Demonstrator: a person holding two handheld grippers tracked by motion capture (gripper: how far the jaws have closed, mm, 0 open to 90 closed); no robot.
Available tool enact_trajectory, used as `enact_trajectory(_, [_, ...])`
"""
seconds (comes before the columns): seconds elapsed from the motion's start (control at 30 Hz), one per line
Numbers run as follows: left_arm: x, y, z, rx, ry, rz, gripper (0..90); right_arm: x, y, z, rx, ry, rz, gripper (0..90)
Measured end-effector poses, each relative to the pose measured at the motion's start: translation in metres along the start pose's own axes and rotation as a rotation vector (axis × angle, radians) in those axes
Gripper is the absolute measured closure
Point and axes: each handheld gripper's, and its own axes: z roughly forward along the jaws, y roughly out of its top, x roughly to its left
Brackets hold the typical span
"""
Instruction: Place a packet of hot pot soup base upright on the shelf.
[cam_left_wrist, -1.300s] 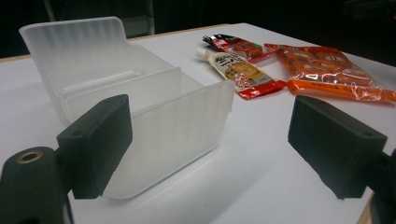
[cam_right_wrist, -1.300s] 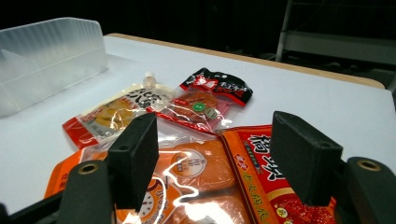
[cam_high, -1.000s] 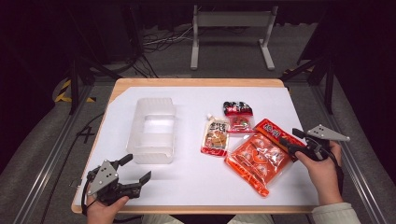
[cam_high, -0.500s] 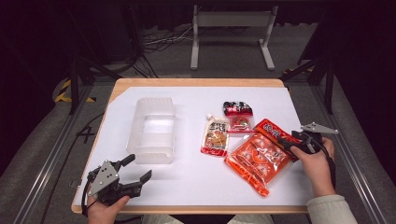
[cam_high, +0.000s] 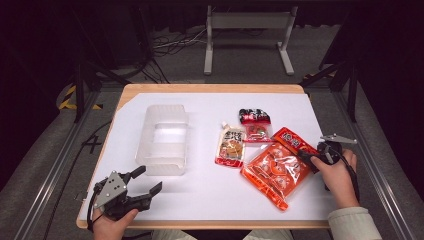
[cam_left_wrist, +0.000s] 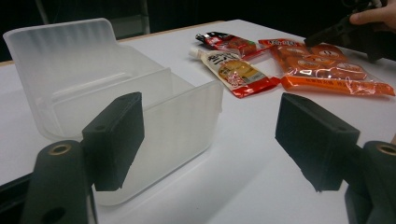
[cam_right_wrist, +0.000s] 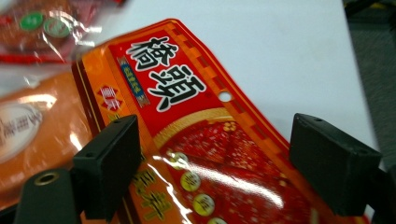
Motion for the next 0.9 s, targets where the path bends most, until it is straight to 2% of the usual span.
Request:
enact_trajectory(0.1, [0.0, 0.0, 0.001, 0.001, -0.003, 0.003, 24.6, 0.001, -0.001, 0.001, -0.015, 0.004, -0.001, 21.9])
enact_trajectory(0.27, [0.0, 0.0, 0.0, 0.001, -0.004, 0.001, 24.5, 0.002, 0.002, 0.001, 0.007, -0.008, -0.011, 23.4])
enact_trajectory(0.4, [0.001, -0.001, 0.0, 0.002, -0.001, -0.006, 24.3, -0.003, 0.008, -0.002, 0.064, -0.061, -0.013, 26.9])
enact_trajectory(0.47, [0.001, -0.001, 0.0, 0.005, 0.001, -0.007, 24.3, -0.006, 0.01, -0.003, 0.089, -0.065, -0.003, 31.6])
enact_trajectory(0.53, [0.001, -0.001, 0.0, 0.005, 0.001, -0.009, 24.3, -0.004, 0.012, -0.002, 0.112, -0.082, -0.021, 33.3])
enact_trajectory(0.6, [0.001, -0.001, 0.001, 0.004, 0.001, -0.002, 24.3, 0.0, 0.015, 0.0, 0.139, -0.093, -0.048, 38.6])
enact_trajectory(0.67, [0.0, -0.001, 0.0, 0.004, 0.001, 0.001, 24.3, 0.003, 0.018, 0.0, 0.163, -0.079, -0.057, 51.0])
enact_trajectory(0.7, [0.0, -0.001, 0.0, 0.004, 0.001, 0.001, 24.3, 0.003, 0.018, 0.0, 0.163, -0.079, -0.057, 51.0])
enact_trajectory(0.73, [0.0, -0.001, 0.001, 0.005, 0.0, 0.002, 24.3, 0.006, 0.021, 0.0, 0.178, -0.051, -0.067, 59.8])
enact_trajectory(0.77, [0.0, -0.001, 0.001, 0.006, -0.002, 0.002, 24.2, 0.007, 0.022, 0.001, 0.184, -0.05, -0.076, 61.1])
enact_trajectory(0.87, [0.0, -0.001, 0.001, 0.007, -0.004, 0.002, 24.0, 0.009, 0.026, 0.002, 0.209, -0.049, -0.113, 59.9])
enact_trajectory(0.9, [0.0, -0.001, 0.0, 0.006, -0.005, 0.0, 23.9, 0.004, 0.027, 0.003, 0.207, -0.075, -0.122, 36.7])
